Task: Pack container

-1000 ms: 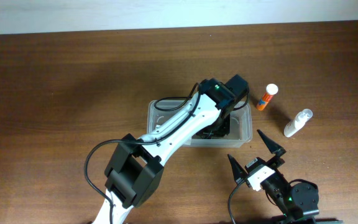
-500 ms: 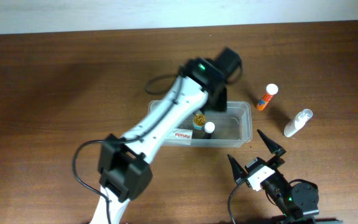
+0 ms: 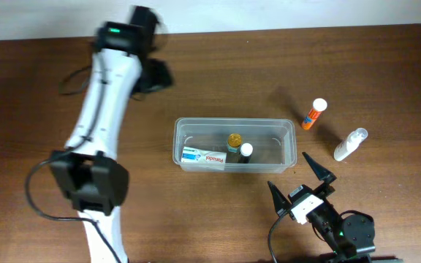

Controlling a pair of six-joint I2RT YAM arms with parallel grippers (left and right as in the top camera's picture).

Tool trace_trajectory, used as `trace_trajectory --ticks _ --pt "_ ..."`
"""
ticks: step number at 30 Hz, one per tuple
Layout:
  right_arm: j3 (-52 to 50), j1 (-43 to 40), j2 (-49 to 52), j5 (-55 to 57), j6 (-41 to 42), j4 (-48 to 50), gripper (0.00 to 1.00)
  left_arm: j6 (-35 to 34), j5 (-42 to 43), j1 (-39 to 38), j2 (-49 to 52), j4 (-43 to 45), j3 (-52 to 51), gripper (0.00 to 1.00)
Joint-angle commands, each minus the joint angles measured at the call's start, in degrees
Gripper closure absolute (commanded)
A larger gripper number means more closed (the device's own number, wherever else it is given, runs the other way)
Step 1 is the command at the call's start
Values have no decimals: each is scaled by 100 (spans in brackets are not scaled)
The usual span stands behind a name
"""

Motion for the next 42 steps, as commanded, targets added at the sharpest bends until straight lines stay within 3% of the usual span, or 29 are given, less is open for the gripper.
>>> trace_trajectory --ticks 1,13,33,42 --pt "-31 -44 -55 33 39 -28 2 70 -273 483 -162 -26 63 0" --pt "-31 -44 -55 33 39 -28 2 70 -273 1513 -162 -26 63 1" --pt "-31 -44 -55 20 39 -24 2 70 -271 1576 -162 -28 63 1" --pt "-31 -44 -55 -1425 173 116 2 70 -271 1576 -162 -28 63 1"
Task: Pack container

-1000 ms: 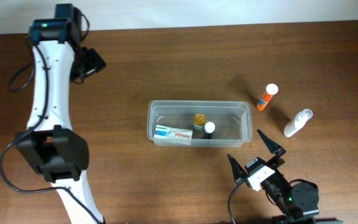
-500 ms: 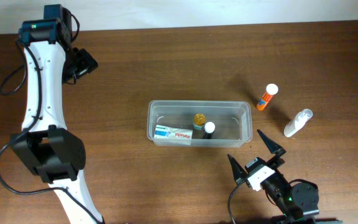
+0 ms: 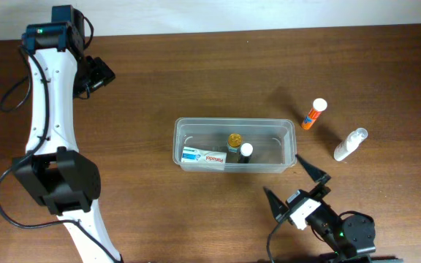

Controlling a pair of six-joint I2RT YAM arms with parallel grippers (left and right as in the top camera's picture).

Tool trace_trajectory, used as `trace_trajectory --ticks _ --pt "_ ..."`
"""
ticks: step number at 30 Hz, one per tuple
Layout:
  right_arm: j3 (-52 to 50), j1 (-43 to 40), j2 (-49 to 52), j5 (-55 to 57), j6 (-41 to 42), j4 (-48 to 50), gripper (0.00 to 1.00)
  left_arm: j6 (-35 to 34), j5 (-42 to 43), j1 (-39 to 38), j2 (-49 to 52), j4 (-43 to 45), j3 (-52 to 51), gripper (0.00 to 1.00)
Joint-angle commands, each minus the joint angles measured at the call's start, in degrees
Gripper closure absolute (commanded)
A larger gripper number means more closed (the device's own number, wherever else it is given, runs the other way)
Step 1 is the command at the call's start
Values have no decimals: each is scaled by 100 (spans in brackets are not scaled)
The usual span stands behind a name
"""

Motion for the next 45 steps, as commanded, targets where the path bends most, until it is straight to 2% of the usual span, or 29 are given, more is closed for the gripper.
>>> trace_trajectory --ticks 1,6,10,15,20,28,35,40,45 --pt "-31 -44 -55 -767 492 153 2 70 -66 15 -162 -24 63 1" --pt "243 -46 -55 -219 2299 918 2 70 -66 15 -162 -24 63 0" --pt "872 -46 -46 238 2505 1167 2 70 -66 15 -162 -22 63 1" --pt "1991 -46 313 597 2898 743 2 70 -66 15 -162 -24 63 1" --pt "3440 -46 1296 597 2916 -601 2 70 -66 15 -162 -24 63 1" --pt "6575 -46 3801 1130 2916 -4262 2 70 -66 15 -162 -24 63 1" --pt "8878 -46 5849 1657 2918 -6773 2 70 -66 15 -162 -24 63 1" --pt "9805 -46 6948 1659 2916 -7560 2 70 -66 15 -162 -24 63 1" --pt "9914 -46 7532 1668 2892 -7613 2 70 -66 15 -162 -24 63 1"
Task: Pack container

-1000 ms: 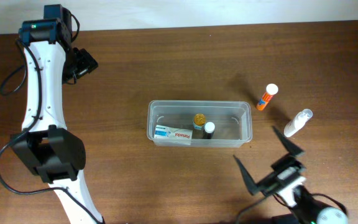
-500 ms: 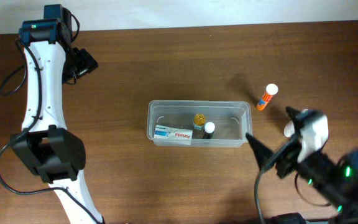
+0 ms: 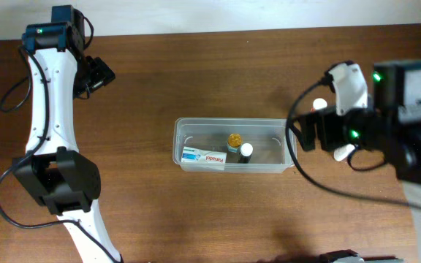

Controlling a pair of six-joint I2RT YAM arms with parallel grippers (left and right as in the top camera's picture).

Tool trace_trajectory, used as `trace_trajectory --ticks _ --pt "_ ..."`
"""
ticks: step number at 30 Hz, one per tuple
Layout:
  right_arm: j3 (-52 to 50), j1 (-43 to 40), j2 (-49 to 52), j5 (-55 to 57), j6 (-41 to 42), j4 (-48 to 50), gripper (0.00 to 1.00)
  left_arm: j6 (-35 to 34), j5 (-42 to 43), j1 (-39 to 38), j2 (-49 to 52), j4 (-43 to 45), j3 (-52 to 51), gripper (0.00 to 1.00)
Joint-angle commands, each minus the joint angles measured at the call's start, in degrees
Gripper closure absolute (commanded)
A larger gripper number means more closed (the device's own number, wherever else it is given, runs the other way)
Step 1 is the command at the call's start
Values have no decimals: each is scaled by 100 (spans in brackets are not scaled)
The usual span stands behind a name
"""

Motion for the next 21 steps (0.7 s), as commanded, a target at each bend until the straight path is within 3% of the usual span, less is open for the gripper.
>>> trace_trajectory --ticks 1,5,11,21 --pt "136 -44 273 90 -13 -46 2 68 -63 15 -162 -20 63 1" --pt "136 -59 627 173 -9 -15 2 68 -63 15 -162 -20 63 1" --pt "136 -310 981 225 702 55 2 68 -63 15 -162 -20 63 1" --pt "136 -835 1558 238 1152 776 2 68 -63 15 -162 -20 63 1"
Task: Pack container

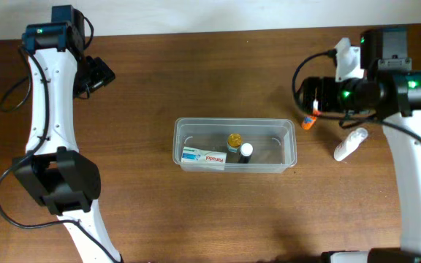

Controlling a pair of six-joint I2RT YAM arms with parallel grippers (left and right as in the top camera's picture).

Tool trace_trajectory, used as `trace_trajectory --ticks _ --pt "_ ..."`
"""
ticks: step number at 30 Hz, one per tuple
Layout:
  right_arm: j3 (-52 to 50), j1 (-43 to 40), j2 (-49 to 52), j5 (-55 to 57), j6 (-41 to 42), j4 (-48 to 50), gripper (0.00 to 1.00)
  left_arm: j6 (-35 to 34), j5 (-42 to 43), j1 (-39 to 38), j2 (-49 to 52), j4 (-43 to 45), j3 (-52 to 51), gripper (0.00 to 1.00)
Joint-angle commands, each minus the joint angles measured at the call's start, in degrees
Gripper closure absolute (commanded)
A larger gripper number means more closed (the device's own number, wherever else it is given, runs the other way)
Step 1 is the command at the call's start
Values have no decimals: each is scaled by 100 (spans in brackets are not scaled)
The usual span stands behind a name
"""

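Observation:
A clear plastic container (234,145) sits mid-table. It holds a toothpaste box (203,157), a yellow-capped jar (234,139) and a dark bottle with a white cap (246,150). To its right lies an orange tube (308,123), with only its lower end showing under my right gripper (308,98). That gripper hangs directly over the tube, and its fingers cannot be made out. A white spray bottle (350,144) lies further right. My left gripper (102,73) is far off at the back left, its state unclear.
The left arm (46,102) runs along the table's left side from the front edge to the back. The right arm (415,183) runs down the right side, with cables (302,73) looping near the wrist. The table's back edge lies just beyond both grippers.
My right gripper has moved back and a little right, from beside the container's right end to over the orange tube. It now hides the tube's white cap, and the spray bottle shows more fully. The left arm is unchanged.
First my left gripper was over the back-centre of the table and my right gripper stood open at the front edge. Then the left arm stood at the far back left. Later the right arm was near the container's right end, and now it is above the orange tube.

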Motion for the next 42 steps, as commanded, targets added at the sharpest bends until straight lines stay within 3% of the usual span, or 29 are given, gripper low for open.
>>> trace_trajectory --ticks 1,6,12,42 --pt "122 -101 262 70 286 251 2 70 -63 13 -162 -20 63 1" --pt "122 -98 713 275 588 601 2 70 -63 15 -162 -20 63 1" --pt "122 -101 1276 1556 1082 356 2 70 -63 15 -162 -17 63 1" --pt "103 -101 2253 1545 1023 282 1 70 -63 15 -162 -20 63 1"
